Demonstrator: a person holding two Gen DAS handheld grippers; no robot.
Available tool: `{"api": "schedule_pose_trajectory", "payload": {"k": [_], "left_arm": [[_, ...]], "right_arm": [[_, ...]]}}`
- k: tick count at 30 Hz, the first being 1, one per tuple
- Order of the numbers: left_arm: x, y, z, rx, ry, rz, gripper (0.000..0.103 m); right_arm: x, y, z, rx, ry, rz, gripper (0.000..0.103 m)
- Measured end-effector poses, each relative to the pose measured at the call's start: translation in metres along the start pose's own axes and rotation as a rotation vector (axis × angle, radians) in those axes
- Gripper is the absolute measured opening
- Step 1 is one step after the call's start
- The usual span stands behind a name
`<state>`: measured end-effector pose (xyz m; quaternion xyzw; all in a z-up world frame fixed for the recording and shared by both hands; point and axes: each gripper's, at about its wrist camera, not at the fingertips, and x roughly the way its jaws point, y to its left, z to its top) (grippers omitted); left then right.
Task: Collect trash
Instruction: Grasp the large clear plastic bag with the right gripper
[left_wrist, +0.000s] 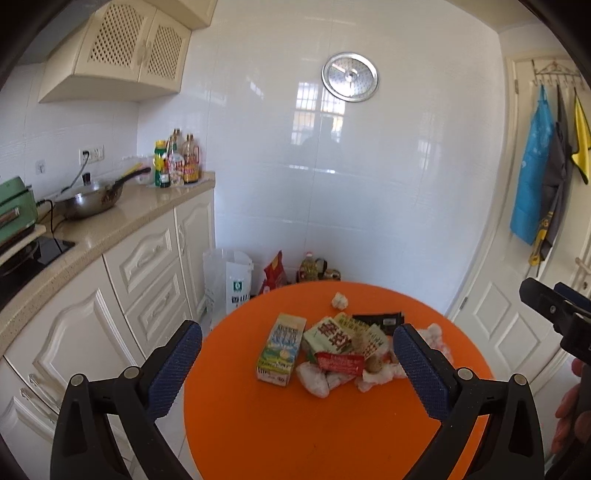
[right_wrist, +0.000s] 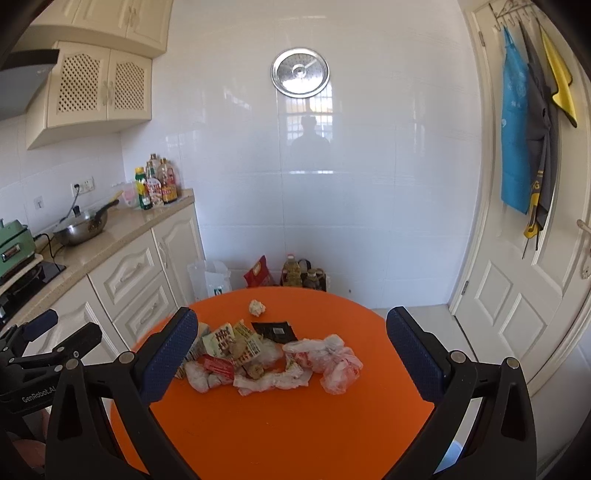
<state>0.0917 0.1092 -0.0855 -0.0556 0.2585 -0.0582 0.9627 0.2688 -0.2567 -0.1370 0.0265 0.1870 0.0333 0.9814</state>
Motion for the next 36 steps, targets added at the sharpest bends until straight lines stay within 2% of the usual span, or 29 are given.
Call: {"api": "schedule_pose_trajectory", "payload": {"k": [6,15,19,27,36], "left_arm": [[0.069,0.000,0.019,-0.002,0.119,0.018,0.102],[0.186,-0.028,0.022,-0.030,0.302,0.024,0.100],[0.226,-0.047,0.020,-0.044,0.356,0.018,0.100],[0.277,-0.078,0.018,-0.020,0.402,0.003,0.100],[0.361,-0.117,0.044,-0.023,0.461,-0.003,0.100]], "right_arm": [[0.053,-0.012,-0.031,0.006,0.147,0.012,0.103],[0.122,-0.018,-0.074,0.015,0.327,0.031,0.103],[0.142,-0.030,-0.087,0.037,0.374,0.011,0.103],[0.175,-0.066,-0.100,0.087,0.431,-0.047,0.102],[0.233,-0.069,-0.096,0.006,0.466,0.003,0.102]]}}
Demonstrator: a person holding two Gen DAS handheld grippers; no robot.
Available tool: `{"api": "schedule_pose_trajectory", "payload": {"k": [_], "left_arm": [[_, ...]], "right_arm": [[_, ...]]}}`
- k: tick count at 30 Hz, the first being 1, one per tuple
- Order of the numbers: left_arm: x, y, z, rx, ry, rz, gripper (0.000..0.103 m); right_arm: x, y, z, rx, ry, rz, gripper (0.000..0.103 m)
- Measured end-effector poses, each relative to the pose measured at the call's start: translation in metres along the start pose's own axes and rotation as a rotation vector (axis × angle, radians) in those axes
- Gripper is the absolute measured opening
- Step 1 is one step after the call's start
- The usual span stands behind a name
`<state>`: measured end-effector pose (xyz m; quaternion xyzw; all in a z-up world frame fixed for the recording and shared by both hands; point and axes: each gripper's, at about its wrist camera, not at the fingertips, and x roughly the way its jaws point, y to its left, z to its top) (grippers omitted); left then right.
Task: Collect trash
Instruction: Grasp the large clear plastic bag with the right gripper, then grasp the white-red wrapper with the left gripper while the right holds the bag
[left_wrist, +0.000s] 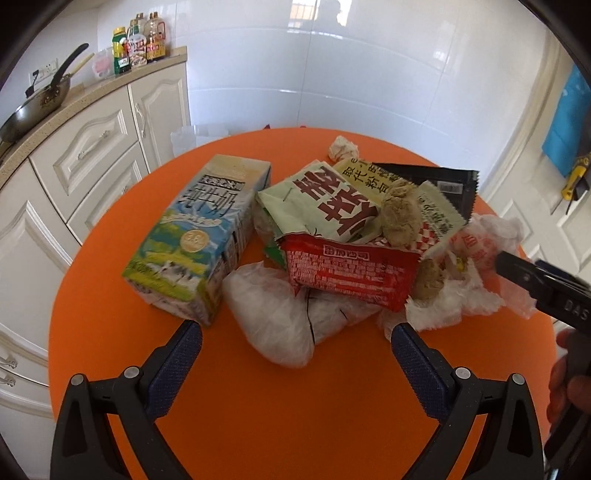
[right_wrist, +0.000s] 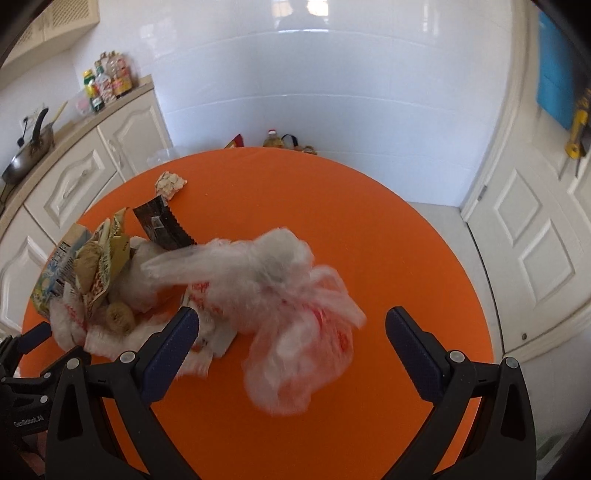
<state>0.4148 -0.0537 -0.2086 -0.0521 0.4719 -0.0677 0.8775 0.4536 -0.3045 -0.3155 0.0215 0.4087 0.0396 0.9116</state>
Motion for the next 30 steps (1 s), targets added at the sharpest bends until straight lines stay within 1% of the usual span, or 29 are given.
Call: {"api": "schedule_pose_trajectory", "payload": {"k": [1,3,5,6,7,9,10,12,13,17,20,21,22,23,24,25,27,28,29,30], "left_arm": [[0.006,-0.004,0.001,-0.004,0.007,-0.004,0.100],[0.018,-0.010,0.015,-0.003,0.011,-0.011,0.098],[0.030,-0.018,0.033,0.014,0.007,-0.014,0.092],[0.036,-0.024,0.043,0.023,0.005,-0.019,0.086],[0.041,-0.025,0.050,0.032,0.003,-0.025,0.082],[0.052,-0.032,0.067,0.048,0.005,-0.035,0.076],[0.058,-0.035,0.077,0.052,0.005,-0.046,0.075],[0.065,-0.040,0.087,0.069,0.004,-0.064,0.068],[0.068,-0.041,0.092,0.075,0.003,-0.070,0.067],[0.076,-0.053,0.109,0.094,0.012,-0.106,0.055],[0.083,-0.064,0.118,0.139,0.023,-0.126,0.054],[0.090,-0.067,0.121,0.163,0.028,-0.113,0.058],[0.098,-0.073,0.131,0.186,0.015,-0.102,0.062],[0.105,-0.077,0.135,0.194,0.018,-0.094,0.071],[0.114,-0.084,0.147,0.207,0.014,-0.094,0.073],[0.120,-0.090,0.149,0.217,0.011,-0.094,0.072],[0.135,-0.102,0.166,0.237,-0.001,-0.084,0.071],[0.138,-0.107,0.166,0.251,-0.003,-0.082,0.068],[0.141,-0.107,0.172,0.256,-0.003,-0.083,0.060],[0.148,-0.111,0.183,0.247,0.004,-0.101,0.057]], "right_arm": [[0.009,0.003,0.004,-0.026,0.014,0.004,0.102],[0.020,0.006,0.010,-0.059,0.019,0.010,0.100],[0.027,0.010,0.015,-0.078,0.020,0.048,0.081],[0.029,0.011,0.015,-0.080,0.028,0.069,0.063],[0.031,0.013,0.016,-0.079,0.036,0.088,0.062],[0.032,0.019,0.015,-0.092,0.033,0.080,0.060],[0.031,0.020,0.014,-0.094,0.031,0.083,0.059],[0.029,0.016,0.011,-0.072,0.030,0.096,0.058],[0.028,0.014,0.009,-0.060,0.029,0.099,0.058],[0.021,0.008,0.001,-0.021,0.030,0.100,0.057],[0.015,0.003,-0.006,-0.004,0.031,0.096,0.057],[0.014,0.002,-0.007,0.001,0.032,0.096,0.057],[0.013,0.001,-0.009,0.004,0.032,0.095,0.057],[0.012,0.000,-0.009,0.005,0.032,0.092,0.057],[0.011,0.000,-0.009,0.006,0.033,0.089,0.057],[0.010,-0.001,-0.009,0.007,0.034,0.086,0.057],[0.008,-0.002,-0.010,0.011,0.034,0.085,0.057],[0.007,-0.002,-0.011,0.014,0.033,0.084,0.057],[0.007,-0.003,-0.011,0.015,0.033,0.084,0.057],[0.006,-0.003,-0.011,0.017,0.031,0.084,0.057]]}}
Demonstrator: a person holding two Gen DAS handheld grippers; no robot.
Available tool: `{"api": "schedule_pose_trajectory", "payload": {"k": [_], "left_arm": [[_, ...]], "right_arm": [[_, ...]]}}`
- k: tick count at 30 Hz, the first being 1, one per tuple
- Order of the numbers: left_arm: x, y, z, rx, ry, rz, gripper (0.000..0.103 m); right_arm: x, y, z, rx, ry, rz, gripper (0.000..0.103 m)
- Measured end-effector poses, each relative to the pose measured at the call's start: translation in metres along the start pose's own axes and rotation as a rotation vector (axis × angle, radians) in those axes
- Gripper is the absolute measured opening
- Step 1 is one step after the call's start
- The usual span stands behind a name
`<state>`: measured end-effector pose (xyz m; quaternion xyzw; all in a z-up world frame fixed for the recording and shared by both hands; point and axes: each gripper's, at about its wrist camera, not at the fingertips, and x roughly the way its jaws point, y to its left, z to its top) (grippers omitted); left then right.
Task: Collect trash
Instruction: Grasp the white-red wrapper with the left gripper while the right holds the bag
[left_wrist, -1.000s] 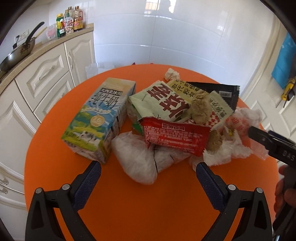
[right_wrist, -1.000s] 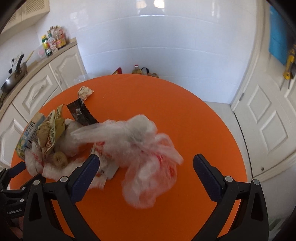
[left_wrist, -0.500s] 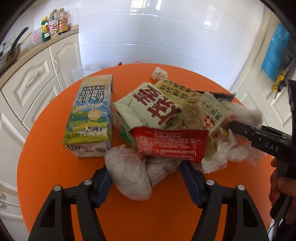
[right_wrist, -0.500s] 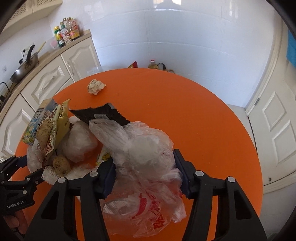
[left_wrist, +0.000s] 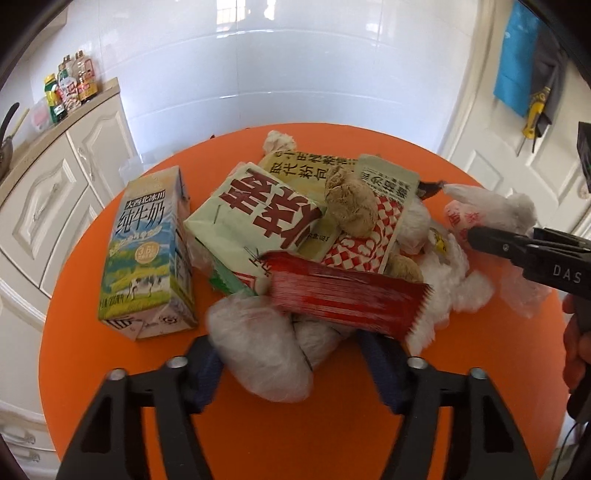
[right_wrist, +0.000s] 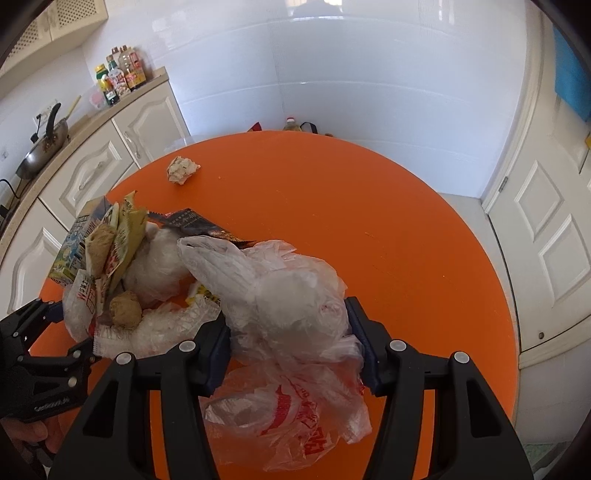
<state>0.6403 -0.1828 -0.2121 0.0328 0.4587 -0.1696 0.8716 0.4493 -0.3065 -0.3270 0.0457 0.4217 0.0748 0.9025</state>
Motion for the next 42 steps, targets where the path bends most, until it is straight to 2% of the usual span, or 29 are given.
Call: {"api": "schedule_pose_trajectory", "payload": {"k": [3,7,8,10,12,16,17,19,20,21,22,23,25,27,30,33,37,39,41,42], "left_arm": [[-0.005,0.013,-0.007,-0.021,0.010,-0.042,0.056],[0.006,0.012,0.008,-0.007,0.014,-0.021,0.061],[0.003,0.011,0.003,-0.009,0.014,-0.016,0.065],[0.007,0.016,0.015,-0.019,0.012,-0.009,0.074],[0.002,0.013,0.015,-0.021,0.001,-0.003,0.083],[0.010,0.008,0.036,0.026,-0.025,-0.008,0.088],[0.003,-0.002,0.021,0.029,-0.026,-0.009,0.091],[0.014,-0.006,0.035,0.018,-0.034,-0.023,0.096],[0.013,-0.029,0.022,0.014,-0.037,-0.022,0.097],[0.022,-0.031,0.031,0.011,-0.033,-0.019,0.097],[0.023,-0.030,0.031,0.010,-0.035,-0.028,0.095],[0.013,-0.035,-0.006,0.007,-0.044,-0.038,0.094],[0.016,-0.015,-0.012,-0.017,-0.055,-0.060,0.082],[0.011,0.008,-0.030,-0.032,-0.052,-0.069,0.056],[0.006,0.022,-0.035,-0.039,-0.054,-0.085,0.051],[-0.011,0.041,-0.056,-0.042,-0.065,-0.091,0.045],[-0.017,0.053,-0.058,-0.072,-0.078,-0.112,0.043],[-0.034,0.070,-0.079,-0.090,-0.084,-0.128,0.041],[-0.037,0.075,-0.083,-0.096,-0.097,-0.134,0.040],[-0.037,0.076,-0.081,-0.093,-0.104,-0.136,0.033]], "right_arm": [[-0.002,0.000,0.002,0.000,-0.003,0.002,0.057],[-0.003,-0.001,0.001,0.000,-0.002,0.005,0.057],[-0.003,-0.002,0.001,-0.002,0.000,0.003,0.057],[-0.003,-0.002,0.000,-0.003,0.004,0.004,0.057],[-0.002,-0.002,0.000,-0.002,0.006,0.006,0.057],[-0.001,-0.002,0.000,-0.001,0.009,0.010,0.057],[-0.001,-0.001,0.000,-0.002,0.008,0.010,0.057],[-0.001,-0.001,0.000,-0.003,0.008,0.014,0.057],[-0.001,-0.001,0.000,-0.004,0.008,0.014,0.057],[-0.001,0.000,-0.001,-0.004,0.009,0.011,0.057],[-0.001,0.000,-0.001,-0.004,0.010,0.010,0.057],[-0.002,-0.001,-0.001,-0.004,0.011,0.011,0.057],[-0.002,-0.001,-0.001,-0.003,0.012,0.010,0.057],[-0.002,-0.002,0.000,-0.002,0.013,0.009,0.057],[-0.002,-0.001,0.000,0.000,0.012,0.014,0.057],[-0.002,0.000,-0.001,-0.002,0.012,0.020,0.057],[-0.006,0.001,-0.004,-0.001,0.008,0.026,0.057],[-0.007,0.001,-0.005,-0.001,0.007,0.026,0.057],[-0.009,0.000,-0.006,0.002,0.009,0.026,0.057],[-0.009,-0.001,-0.007,0.002,0.009,0.024,0.057]]}}
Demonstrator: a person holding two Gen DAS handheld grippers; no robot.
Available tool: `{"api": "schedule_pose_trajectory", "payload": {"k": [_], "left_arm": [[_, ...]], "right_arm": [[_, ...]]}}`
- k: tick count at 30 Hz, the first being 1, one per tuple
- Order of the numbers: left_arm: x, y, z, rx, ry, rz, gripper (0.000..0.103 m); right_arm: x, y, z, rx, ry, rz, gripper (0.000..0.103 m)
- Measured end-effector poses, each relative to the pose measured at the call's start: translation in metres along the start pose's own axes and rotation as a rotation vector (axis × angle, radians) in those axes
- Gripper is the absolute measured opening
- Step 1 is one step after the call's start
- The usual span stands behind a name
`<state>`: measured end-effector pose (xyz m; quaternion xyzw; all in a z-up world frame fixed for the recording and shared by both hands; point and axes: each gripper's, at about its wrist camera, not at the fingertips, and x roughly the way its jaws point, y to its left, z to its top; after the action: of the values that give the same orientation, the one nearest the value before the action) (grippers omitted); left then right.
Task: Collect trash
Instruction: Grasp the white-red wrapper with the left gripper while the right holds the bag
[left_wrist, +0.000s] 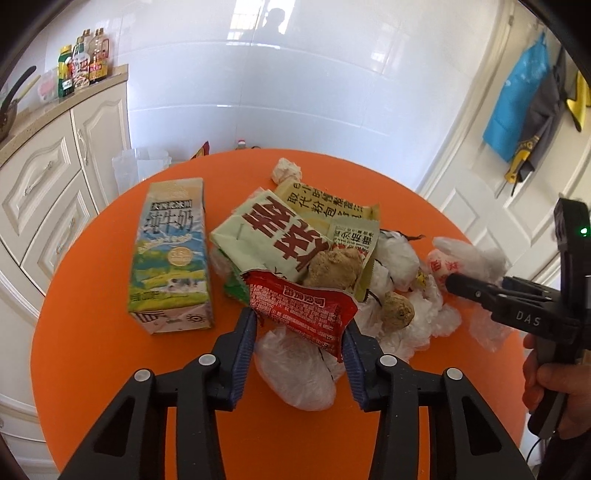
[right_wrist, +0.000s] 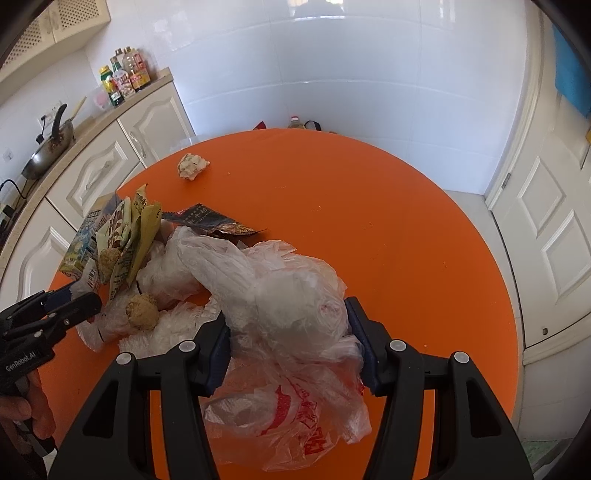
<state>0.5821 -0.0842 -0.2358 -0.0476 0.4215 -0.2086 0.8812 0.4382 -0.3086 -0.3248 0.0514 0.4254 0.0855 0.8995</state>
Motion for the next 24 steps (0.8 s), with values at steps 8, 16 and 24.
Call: {"api": "schedule_pose_trajectory", "payload": {"k": [8,16,24], "left_arm": [[-0.027,0.003,-0.023,0.008,0.014,0.027,0.014],[-0.023,0.015,-0.020,-0.060,-0.010,0.090,0.053],[-0.032,0.020,-0.033,-0.121,0.003,0.013,0.012]], "right_arm": [[0.001,0.001,0.000,0.005,0.003,0.002,0.057],[0.002,0.001,-0.002,0.005,0.010,0.003,0.057],[0.002,0.002,-0.001,0.001,0.009,0.003,0.057]]}}
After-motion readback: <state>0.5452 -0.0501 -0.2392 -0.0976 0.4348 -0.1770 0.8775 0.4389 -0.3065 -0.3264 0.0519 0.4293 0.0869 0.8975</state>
